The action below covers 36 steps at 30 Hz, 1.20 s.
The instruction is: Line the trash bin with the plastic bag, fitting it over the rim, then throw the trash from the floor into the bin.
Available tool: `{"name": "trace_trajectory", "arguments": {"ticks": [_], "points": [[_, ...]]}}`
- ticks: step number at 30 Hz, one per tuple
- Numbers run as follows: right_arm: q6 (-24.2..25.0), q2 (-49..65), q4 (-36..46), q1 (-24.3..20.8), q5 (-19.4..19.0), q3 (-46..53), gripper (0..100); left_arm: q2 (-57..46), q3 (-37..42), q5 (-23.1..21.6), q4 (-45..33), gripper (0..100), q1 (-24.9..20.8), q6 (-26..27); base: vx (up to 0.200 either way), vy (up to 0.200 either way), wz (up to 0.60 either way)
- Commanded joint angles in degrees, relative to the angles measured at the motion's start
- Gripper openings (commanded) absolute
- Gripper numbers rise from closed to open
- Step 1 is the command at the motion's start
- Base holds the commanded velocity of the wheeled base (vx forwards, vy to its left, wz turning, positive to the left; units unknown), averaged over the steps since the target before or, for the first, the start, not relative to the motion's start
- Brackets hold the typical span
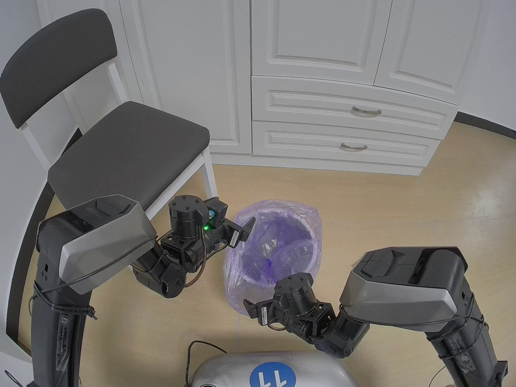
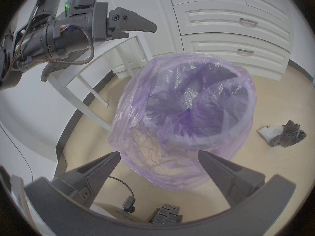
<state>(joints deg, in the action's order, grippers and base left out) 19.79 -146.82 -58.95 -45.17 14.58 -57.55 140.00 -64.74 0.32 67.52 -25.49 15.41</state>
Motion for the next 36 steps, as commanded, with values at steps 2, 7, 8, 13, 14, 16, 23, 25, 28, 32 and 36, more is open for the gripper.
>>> {"name": "trace_trajectory", "arguments": {"ticks": [2, 7, 8, 13, 14, 16, 23, 25, 28, 32, 36], "points": [[-4.0, 8.2, 0.5, -0.4, -0.3, 7.2, 100, -3.5, 3.6, 0.1, -0.6, 100, -0.3, 0.1, 0.0, 0.0, 0.0], [-9.5, 16.2, 0.1, -0.5, 0.6, 13.3, 100, -6.3, 6.5, 2.6, -5.1, 100, -0.4, 0.1, 0.0, 0.0, 0.0], [-11.8, 19.3, 0.0, 0.3, 0.9, 15.0, 100, -6.7, 6.4, 3.0, -9.0, 100, 0.2, 0.3, 0.0, 0.0, 0.0], [-14.1, 24.4, 0.0, 3.7, 1.0, 17.1, 100, -8.1, 6.6, 3.3, -16.7, 100, 0.7, 0.3, 0.0, 0.0, 0.0], [-14.4, 25.0, 0.0, 4.6, 1.1, 17.1, 100, -8.3, 6.6, 3.4, -17.8, 100, 0.6, 0.3, 0.0, 0.0, 0.0], [-15.3, 25.6, 0.0, 6.0, 1.2, 17.1, 100, -8.0, 6.7, 3.5, -18.1, 100, 0.4, 0.3, 0.0, 0.0, 0.0], [-16.8, 25.3, -0.1, 7.2, 2.2, 17.1, 100, -4.6, 5.9, 3.6, -18.1, 100, -0.5, 0.4, 0.0, 0.0, 0.0], [-16.9, 24.9, -0.1, 7.2, 2.2, 17.0, 100, -3.2, 5.7, 3.6, -18.2, 100, -0.6, 0.9, 0.0, 0.0, 0.0], [-16.9, 24.8, -0.1, 7.3, 2.2, 17.0, 100, -1.2, 4.5, 4.7, -18.1, 100, -0.5, 2.8, 0.0, 0.0, 0.0], [-16.9, 24.6, -0.1, 7.1, 2.2, 17.0, 100, -0.4, 3.4, 7.0, -18.2, 100, -0.3, 3.5, 0.0, 0.0, 0.0], [-16.8, 24.0, -0.1, 7.0, 2.2, 16.9, 100, -0.3, 3.3, 7.0, -18.3, 0, -0.3, 3.6, 0.0, 0.0, 0.0]]}}
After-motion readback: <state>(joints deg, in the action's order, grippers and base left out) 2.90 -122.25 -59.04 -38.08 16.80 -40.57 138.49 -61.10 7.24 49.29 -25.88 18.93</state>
